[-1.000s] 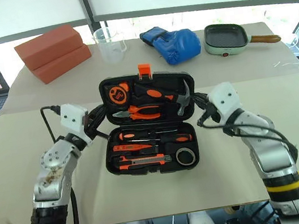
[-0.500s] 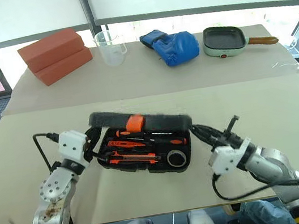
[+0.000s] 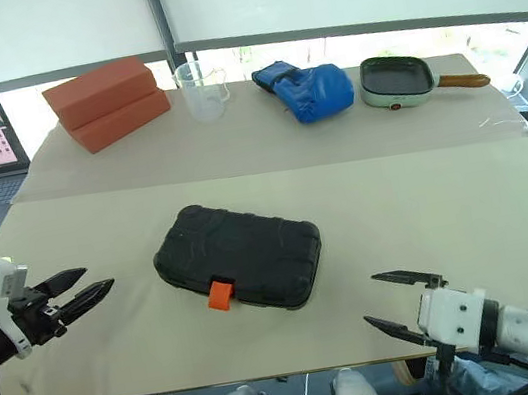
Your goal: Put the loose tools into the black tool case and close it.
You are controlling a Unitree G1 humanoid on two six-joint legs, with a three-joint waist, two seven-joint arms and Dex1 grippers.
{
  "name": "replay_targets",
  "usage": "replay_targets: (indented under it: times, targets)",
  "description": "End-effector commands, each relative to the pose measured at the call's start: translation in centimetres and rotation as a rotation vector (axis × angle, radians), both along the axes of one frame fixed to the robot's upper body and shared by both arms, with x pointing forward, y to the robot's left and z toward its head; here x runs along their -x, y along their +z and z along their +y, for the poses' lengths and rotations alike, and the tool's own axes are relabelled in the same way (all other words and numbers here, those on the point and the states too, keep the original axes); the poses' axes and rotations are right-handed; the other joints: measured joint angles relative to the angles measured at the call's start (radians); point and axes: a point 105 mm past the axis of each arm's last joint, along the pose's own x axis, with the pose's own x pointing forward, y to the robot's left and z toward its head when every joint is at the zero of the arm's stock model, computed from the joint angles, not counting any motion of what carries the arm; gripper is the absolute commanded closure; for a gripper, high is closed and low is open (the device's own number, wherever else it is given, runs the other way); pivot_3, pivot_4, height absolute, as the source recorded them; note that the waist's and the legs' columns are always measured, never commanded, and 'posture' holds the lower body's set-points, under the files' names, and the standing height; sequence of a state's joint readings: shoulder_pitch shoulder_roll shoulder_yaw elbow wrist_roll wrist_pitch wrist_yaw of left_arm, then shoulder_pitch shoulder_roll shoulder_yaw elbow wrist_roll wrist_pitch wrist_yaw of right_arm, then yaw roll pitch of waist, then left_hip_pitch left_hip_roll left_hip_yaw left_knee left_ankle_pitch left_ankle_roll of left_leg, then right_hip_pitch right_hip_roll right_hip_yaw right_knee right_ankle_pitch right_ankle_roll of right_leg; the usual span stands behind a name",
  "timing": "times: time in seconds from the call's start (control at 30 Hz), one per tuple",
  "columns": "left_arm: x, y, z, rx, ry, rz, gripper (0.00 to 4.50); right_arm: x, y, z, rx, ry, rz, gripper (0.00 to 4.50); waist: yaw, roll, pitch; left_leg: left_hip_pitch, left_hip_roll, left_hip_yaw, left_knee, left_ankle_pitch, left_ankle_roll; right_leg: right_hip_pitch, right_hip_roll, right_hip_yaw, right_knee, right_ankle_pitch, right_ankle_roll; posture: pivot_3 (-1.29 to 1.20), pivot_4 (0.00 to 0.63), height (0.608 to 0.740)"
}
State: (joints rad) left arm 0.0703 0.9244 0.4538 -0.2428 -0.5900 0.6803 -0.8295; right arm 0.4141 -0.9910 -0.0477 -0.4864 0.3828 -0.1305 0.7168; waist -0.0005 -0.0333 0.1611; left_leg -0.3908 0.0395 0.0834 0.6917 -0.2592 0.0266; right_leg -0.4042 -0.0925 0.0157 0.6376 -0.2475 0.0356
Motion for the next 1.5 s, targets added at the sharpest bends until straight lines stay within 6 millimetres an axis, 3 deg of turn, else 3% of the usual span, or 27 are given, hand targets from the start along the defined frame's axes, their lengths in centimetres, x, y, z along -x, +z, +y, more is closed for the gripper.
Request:
replay_targets:
  times: [0.03, 0.17, 0.2, 0.23, 0.33, 0.47, 0.63, 0.87, 1.1, 1.3, 1.5]
  targets:
    - [-4.5, 1.3, 1.1, -0.153, -0.054, -0.092, 1.60, -0.2, 1.0, 2.3, -0.067, 0.082, 0.099, 2.14, 0.014, -0.001, 0.000, 0.001, -0.001, 0.000, 0.000, 0.001, 0.001, 0.000, 0.000, 0.000, 0.001, 0.002, -0.004, 0.00, 0.150, 0.738]
    - [-8.7, 2.0, -1.8, -0.250, -0.223, -0.148, 2.82, 0.2, 0.6, 4.1, -0.071, 0.190, 0.178, 3.47, 0.025, -0.002, -0.001, -0.008, -0.006, 0.000, 0.001, 0.005, 0.007, -0.001, 0.001, -0.002, 0.001, 0.007, 0.002, 0.00, 0.150, 0.738]
    - [-9.8, 2.1, -2.7, -0.263, -0.263, -0.163, 3.23, 0.3, 0.5, 4.5, -0.074, 0.216, 0.196, 3.77, 0.025, -0.002, -0.001, -0.010, -0.006, 0.001, 0.001, 0.005, 0.008, -0.002, 0.001, -0.002, -0.002, 0.008, 0.004, 0.00, 0.150, 0.738]
    - [-10.7, 2.1, -3.8, -0.270, -0.300, -0.169, 3.86, 0.4, 0.4, 4.9, -0.078, 0.237, 0.212, 4.45, 0.023, -0.002, -0.001, -0.013, -0.006, 0.001, 0.001, 0.004, 0.009, -0.003, 0.002, -0.002, -0.005, 0.009, 0.006, 0.00, 0.150, 0.738]
    - [-12.8, 2.0, -6.8, -0.287, -0.393, -0.195, 4.45, 0.4, 0.2, 5.9, -0.093, 0.280, 0.239, 4.50, 0.023, -0.003, -0.001, -0.022, -0.007, 0.002, 0.004, 0.002, 0.010, -0.007, 0.002, -0.004, -0.008, 0.011, 0.008, 0.00, 0.150, 0.738]
    - [-14.3, 1.1, -9.8, -0.320, -0.469, -0.203, 4.45, -0.3, 0.0, 7.0, -0.115, 0.291, 0.224, 4.50, 0.023, -0.004, -0.001, -0.025, -0.008, 0.003, 0.006, 0.001, 0.011, -0.008, 0.001, -0.004, -0.009, 0.011, 0.010, 0.00, 0.150, 0.738]
    - [-14.7, -0.4, -12.2, -0.346, -0.565, -0.195, 4.45, -3.8, -0.8, 6.4, -0.107, 0.140, 0.158, 4.50, 0.012, -0.004, -0.001, -0.025, -0.008, 0.003, 0.006, 0.001, 0.011, -0.010, 0.002, -0.004, -0.008, 0.011, 0.010, 0.00, 0.150, 0.738]
    - [-11.3, -1.5, -12.1, -0.354, -0.784, -0.118, 4.45, -8.0, 0.2, 1.4, -0.065, -0.116, 0.041, 4.50, 0.013, -0.004, -0.001, -0.026, -0.008, 0.004, 0.007, 0.001, 0.012, -0.010, 0.001, -0.003, -0.008, 0.012, 0.011, 0.00, 0.150, 0.738]
    - [-9.5, -1.2, -11.2, -0.310, -0.768, -0.113, 4.45, -8.2, 0.6, -0.1, -0.070, -0.160, 0.029, 4.50, 0.013, -0.003, -0.001, -0.030, -0.007, 0.001, 0.007, 0.001, 0.012, -0.016, 0.001, -0.002, -0.005, 0.012, 0.011, 0.00, 0.150, 0.738]
    - [-10.9, 0.8, -10.2, -0.319, -0.676, -0.154, 4.45, -6.8, 0.3, 0.2, -0.064, -0.110, 0.076, 4.50, 0.015, -0.003, -0.001, -0.032, -0.007, 0.001, 0.009, 0.001, 0.012, -0.017, 0.001, -0.003, -0.005, 0.012, 0.011, 0.00, 0.150, 0.738]
    - [-10.5, -0.2, -12.5, -0.296, -0.760, -0.140, 4.45, -9.0, -0.3, 0.2, -0.059, -0.182, 0.031, 4.50, 0.011, -0.003, -0.001, -0.031, -0.007, 0.001, 0.010, 0.001, 0.012, -0.016, 0.002, -0.003, -0.005, 0.012, 0.011, 0.00, 0.150, 0.738]
